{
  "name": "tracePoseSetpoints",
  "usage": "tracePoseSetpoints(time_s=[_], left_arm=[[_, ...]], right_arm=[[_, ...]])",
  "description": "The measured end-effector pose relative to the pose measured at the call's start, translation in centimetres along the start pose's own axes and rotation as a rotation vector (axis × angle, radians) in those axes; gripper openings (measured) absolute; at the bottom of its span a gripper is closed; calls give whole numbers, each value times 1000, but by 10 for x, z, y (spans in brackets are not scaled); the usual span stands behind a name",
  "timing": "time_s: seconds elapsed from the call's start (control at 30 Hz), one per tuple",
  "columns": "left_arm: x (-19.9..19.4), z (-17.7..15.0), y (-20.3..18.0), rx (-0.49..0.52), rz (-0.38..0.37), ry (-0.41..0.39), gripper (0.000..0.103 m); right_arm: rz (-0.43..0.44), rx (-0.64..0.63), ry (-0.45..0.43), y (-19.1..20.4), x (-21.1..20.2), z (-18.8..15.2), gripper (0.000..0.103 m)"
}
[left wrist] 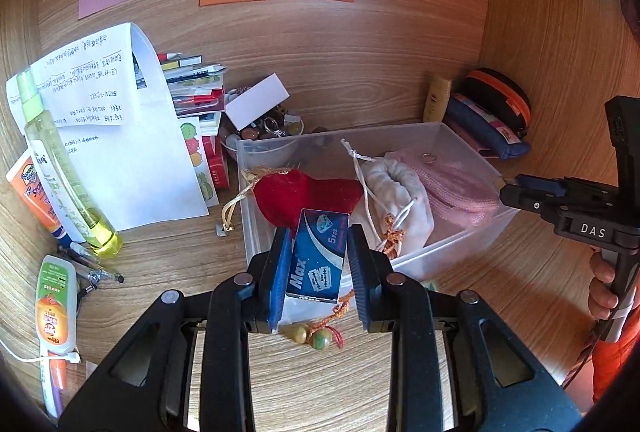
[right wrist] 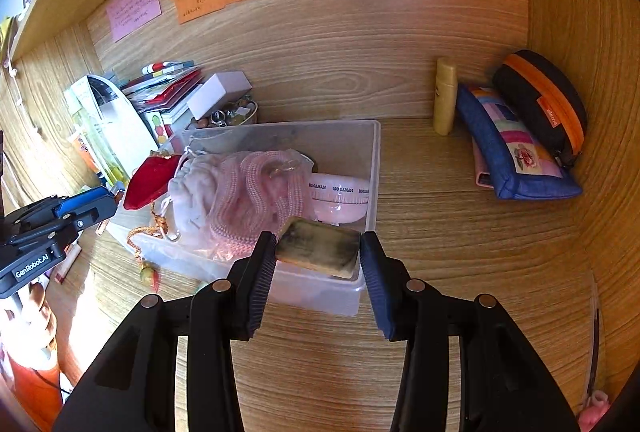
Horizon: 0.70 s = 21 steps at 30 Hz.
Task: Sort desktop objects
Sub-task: 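Carry the Max box and soap bar over the clear box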
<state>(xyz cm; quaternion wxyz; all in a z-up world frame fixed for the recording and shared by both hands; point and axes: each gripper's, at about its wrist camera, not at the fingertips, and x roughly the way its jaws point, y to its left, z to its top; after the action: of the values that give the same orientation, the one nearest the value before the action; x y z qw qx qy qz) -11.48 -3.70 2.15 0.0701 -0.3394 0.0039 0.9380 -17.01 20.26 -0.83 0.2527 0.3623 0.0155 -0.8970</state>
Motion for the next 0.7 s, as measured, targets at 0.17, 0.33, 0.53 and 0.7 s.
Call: tracePoseSetpoints(time_s=[0.17,0.33,0.53,0.7], left_arm=[[13,2,3,-3,0,17,28],[22,2,1,6,5,28,28],[31,0,3,-1,6,53,28],[30,-2,4,-3,9,56,28]], right_arm=[[-5,-8,-1,0,5,5,40],[-13,-25,-2,2,9,8,40],[4,-35,34,6,20,7,40],[-16,-57,37,11,22,5,41]])
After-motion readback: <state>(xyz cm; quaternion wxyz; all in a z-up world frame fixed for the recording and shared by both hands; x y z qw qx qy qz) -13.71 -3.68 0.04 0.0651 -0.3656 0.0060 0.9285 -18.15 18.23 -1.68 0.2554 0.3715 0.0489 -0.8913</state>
